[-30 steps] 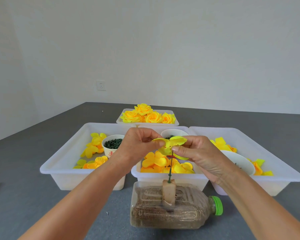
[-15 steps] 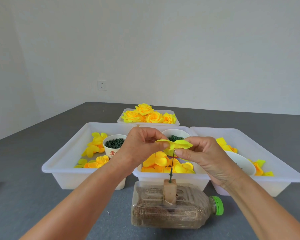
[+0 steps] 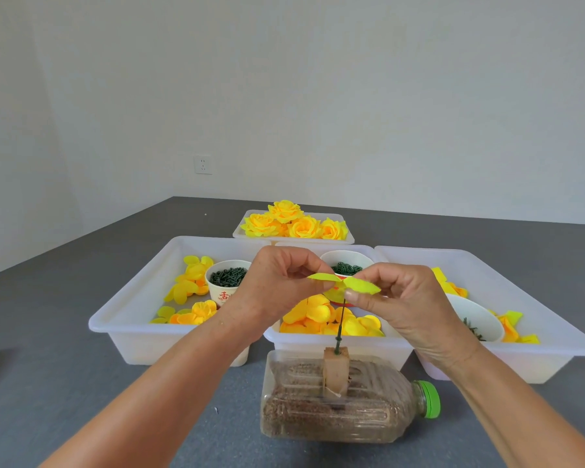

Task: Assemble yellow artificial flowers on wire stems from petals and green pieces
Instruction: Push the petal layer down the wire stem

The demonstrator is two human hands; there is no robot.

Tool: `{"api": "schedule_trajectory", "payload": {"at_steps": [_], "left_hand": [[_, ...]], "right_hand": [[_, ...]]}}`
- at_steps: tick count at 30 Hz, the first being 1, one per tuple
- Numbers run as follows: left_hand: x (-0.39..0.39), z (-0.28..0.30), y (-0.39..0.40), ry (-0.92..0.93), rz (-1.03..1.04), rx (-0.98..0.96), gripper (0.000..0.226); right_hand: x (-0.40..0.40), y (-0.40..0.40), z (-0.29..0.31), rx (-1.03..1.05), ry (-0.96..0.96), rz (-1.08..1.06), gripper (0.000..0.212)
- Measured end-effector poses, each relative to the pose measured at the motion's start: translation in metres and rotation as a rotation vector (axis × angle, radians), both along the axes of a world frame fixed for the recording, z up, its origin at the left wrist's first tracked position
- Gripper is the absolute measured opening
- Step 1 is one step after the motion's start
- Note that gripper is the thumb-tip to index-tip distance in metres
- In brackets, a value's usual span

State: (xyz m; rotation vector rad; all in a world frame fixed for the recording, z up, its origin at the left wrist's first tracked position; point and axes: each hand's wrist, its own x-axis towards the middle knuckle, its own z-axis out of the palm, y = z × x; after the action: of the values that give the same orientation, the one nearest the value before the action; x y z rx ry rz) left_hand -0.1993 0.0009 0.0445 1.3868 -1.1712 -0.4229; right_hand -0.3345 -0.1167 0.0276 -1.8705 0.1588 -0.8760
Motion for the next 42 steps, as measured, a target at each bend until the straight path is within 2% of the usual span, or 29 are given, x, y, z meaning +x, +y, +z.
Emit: {"api": "schedule_trajectory", "payload": {"at_steps": [5, 11, 15, 21, 25, 27, 29, 31, 35, 42], "left_hand": [[-0.001, 0.0, -0.001, -0.002, 0.01, 0.014, 0.014], [0.001, -0.001, 0.002, -0.047, 0.022, 0.003, 0.022], [-0.001, -0.003, 0.006, -0.163, 0.074, -0.057, 0.026], [-0.003, -0.012, 0.007, -0.471, 0.226, -0.146, 0.023], [-0.002, -0.016, 0.006, -0.748, 0.251, -0.242, 0.017], [-0.002, -0.02, 0.005, -0.863, 0.264, -0.258, 0.022], [-0.003, -0.024, 0.004, -0.91, 0.271, -0.263, 0.022], [-0.003, -0.028, 0.005, -0.937, 0.272, -0.266, 0.018], [-0.001, -0.038, 0.006, -0.986, 0.27, -0.282, 0.012], [0.0, -0.059, 0.009, -1.056, 0.247, -0.292, 0.016]], "right_hand": [[-0.004, 0.0, -0.002, 0.097, 0.015, 0.044, 0.007], [-0.003, 0.006, 0.0, -0.044, -0.036, -0.038, 0.009], [-0.004, 0.006, -0.003, -0.245, -0.07, -0.111, 0.008], [-0.001, 0.001, -0.006, -0.788, -0.174, -0.298, 0.004], [-0.001, -0.002, -0.01, -0.985, -0.175, -0.333, 0.006], [-0.002, -0.004, -0.016, -1.011, -0.145, -0.32, 0.004], [-0.003, -0.004, -0.022, -0.999, -0.135, -0.316, 0.011], [-0.005, -0.003, -0.025, -0.988, -0.14, -0.325, 0.016], [-0.006, -0.002, -0.029, -0.993, -0.144, -0.333, 0.01], [-0.009, -0.004, -0.044, -0.997, -0.113, -0.283, 0.014]]}}
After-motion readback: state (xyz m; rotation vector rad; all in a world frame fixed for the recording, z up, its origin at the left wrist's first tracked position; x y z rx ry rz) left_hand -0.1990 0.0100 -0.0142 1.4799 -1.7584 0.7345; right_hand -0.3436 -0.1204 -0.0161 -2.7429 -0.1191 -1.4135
